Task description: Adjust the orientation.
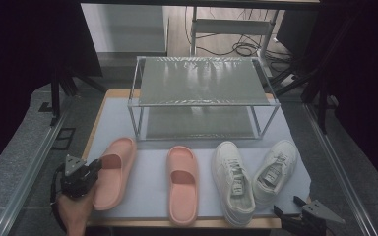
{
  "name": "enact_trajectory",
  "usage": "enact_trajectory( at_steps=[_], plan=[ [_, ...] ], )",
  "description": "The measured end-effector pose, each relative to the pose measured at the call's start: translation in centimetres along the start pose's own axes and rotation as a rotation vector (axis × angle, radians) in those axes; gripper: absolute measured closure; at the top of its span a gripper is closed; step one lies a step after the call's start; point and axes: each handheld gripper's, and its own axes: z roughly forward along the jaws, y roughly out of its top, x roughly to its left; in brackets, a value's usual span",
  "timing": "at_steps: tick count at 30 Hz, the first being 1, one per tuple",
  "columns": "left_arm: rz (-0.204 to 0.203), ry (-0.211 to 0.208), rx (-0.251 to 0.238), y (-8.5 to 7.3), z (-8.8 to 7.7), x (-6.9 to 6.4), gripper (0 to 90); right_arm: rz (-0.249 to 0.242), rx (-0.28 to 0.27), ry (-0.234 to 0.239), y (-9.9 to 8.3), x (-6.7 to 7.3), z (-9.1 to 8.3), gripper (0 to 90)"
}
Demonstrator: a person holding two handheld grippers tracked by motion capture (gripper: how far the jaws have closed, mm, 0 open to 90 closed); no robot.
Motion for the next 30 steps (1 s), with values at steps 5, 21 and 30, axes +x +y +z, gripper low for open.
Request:
enact_trajectory(
  at_steps=[5,21,30],
  plan=[
    [0.003,-0.045,-0.002,-0.1,-0.3,-0.5,82.3,0.001,0.0,0.002,0.0,0.0,0.0,14.2],
    [0.057,-0.115,-0.009,1.3,1.6,-3.3,81.7,0.002,-0.002,0.004,0.0,0.0,0.0,14.1],
    [0.084,-0.135,-0.012,2.8,3.6,-4.7,81.5,0.003,-0.001,0.006,0.0,-0.1,0.0,14.1]
  ],
)
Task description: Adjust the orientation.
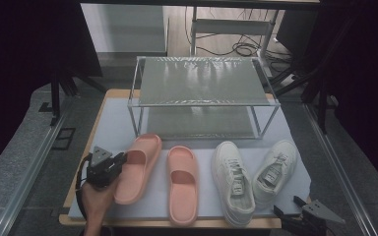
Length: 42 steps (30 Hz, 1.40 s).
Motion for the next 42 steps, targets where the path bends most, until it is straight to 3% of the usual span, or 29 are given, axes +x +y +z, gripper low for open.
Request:
enact_trajectory(
  at_steps=[7,25,36,42],
  plan=[
    [0.022,0.001,-0.005,1.5,2.2,-0.4,81.4,0.002,-0.003,0.0,0.0,0.0,0.0,14.1],
    [0.037,0.014,-0.021,3.0,7.7,-0.2,81.1,0.006,-0.003,0.005,0.0,-0.1,0.0,14.1],
    [0.027,0.053,-0.036,3.0,9.7,-0.1,80.5,0.009,-0.006,0.009,0.0,-0.2,0.0,14.1],
    [0.014,0.031,-0.024,2.7,10.1,0.0,79.1,0.012,-0.006,0.011,0.0,-0.2,-0.1,14.1]
  ],
)
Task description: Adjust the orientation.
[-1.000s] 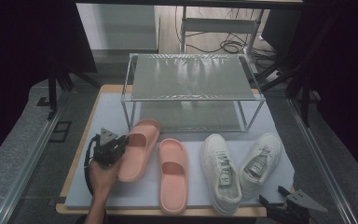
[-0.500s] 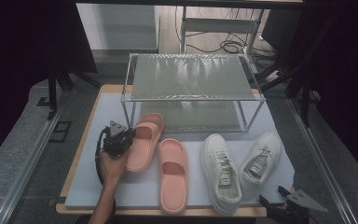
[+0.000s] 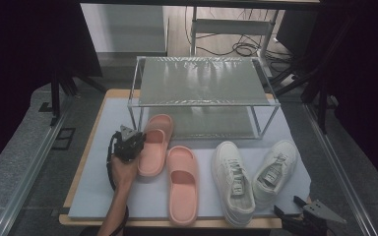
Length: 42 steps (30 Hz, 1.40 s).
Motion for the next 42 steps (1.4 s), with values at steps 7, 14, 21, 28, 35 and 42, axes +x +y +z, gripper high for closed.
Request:
enact_trajectory(
  at_steps=[7,14,21,28,35,42],
  plan=[
    [-0.019,-0.031,0.018,-0.2,-0.5,0.3,70.0,-0.003,0.0,-0.002,0.0,0.0,0.0,14.1],
    [-0.033,-0.066,0.034,-1.2,-2.8,0.7,63.6,-0.004,0.0,-0.004,0.0,0.0,0.0,14.1],
    [-0.061,-0.142,0.018,-1.8,-5.2,0.8,64.8,-0.006,0.003,-0.006,0.0,0.1,0.0,14.1],
    [-0.016,-0.172,0.057,-3.3,-7.1,-0.7,73.1,-0.008,0.004,-0.009,0.0,0.1,0.0,14.1],
    [0.085,-0.204,0.09,-4.6,-8.4,-2.3,88.1,-0.008,0.002,-0.01,0.0,0.1,0.1,14.2],
    [0.115,-0.222,0.114,-6.9,-9.0,-3.7,90.0,-0.013,0.005,-0.013,0.0,0.2,0.1,14.2]
  ],
)
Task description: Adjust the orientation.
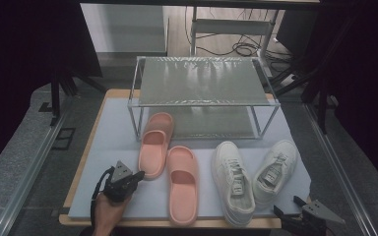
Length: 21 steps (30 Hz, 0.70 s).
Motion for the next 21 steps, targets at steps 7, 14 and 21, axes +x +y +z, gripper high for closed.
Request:
enact_trajectory(
  at_steps=[7,14,21],
  plan=[
    [0.022,0.006,0.034,-0.6,0.4,-0.9,90.0,-0.001,-0.001,-0.001,0.0,0.0,0.0,14.1],
    [0.054,0.034,0.063,-0.3,1.7,-1.3,90.0,-0.002,0.001,-0.002,0.0,0.0,0.0,14.1],
    [0.067,0.043,0.056,0.5,2.2,-1.3,90.0,-0.001,0.0,-0.001,0.0,0.0,0.0,14.1]
  ],
)
